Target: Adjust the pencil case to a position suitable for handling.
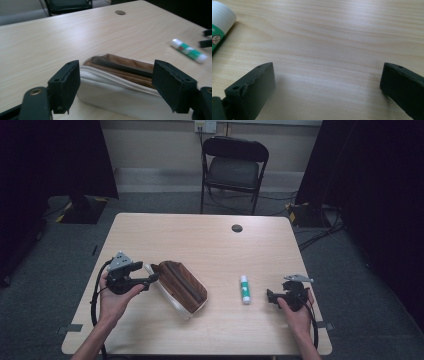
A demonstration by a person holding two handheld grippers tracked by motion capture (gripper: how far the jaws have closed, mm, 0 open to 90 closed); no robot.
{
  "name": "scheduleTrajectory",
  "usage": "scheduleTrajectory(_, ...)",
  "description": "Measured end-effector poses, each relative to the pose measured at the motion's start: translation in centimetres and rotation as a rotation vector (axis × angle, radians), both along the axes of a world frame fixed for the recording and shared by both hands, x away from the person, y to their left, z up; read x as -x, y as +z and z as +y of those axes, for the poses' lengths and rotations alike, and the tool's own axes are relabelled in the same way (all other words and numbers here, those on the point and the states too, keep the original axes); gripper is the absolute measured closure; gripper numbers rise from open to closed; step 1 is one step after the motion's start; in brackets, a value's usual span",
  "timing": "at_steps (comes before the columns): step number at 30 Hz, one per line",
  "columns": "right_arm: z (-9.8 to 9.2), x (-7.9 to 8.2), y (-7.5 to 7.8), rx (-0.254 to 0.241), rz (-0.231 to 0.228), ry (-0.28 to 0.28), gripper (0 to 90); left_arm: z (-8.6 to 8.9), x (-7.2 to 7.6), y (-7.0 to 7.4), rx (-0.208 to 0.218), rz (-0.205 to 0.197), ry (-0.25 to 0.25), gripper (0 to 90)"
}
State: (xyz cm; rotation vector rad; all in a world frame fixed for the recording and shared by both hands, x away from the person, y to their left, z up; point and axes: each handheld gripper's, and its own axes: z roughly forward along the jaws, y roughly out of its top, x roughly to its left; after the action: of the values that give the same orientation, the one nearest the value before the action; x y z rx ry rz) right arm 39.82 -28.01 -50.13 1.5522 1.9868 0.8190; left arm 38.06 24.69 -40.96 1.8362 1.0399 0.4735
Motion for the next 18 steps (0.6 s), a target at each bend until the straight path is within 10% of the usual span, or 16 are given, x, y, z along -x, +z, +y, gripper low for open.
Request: scheduleTrajectory(18, 0.0, 0.0, 0.0, 0.003, -0.001, 0.012, 0.0, -1.2, -0.2, -1.9, -0.014, 0.055, 0.036, 15.6)
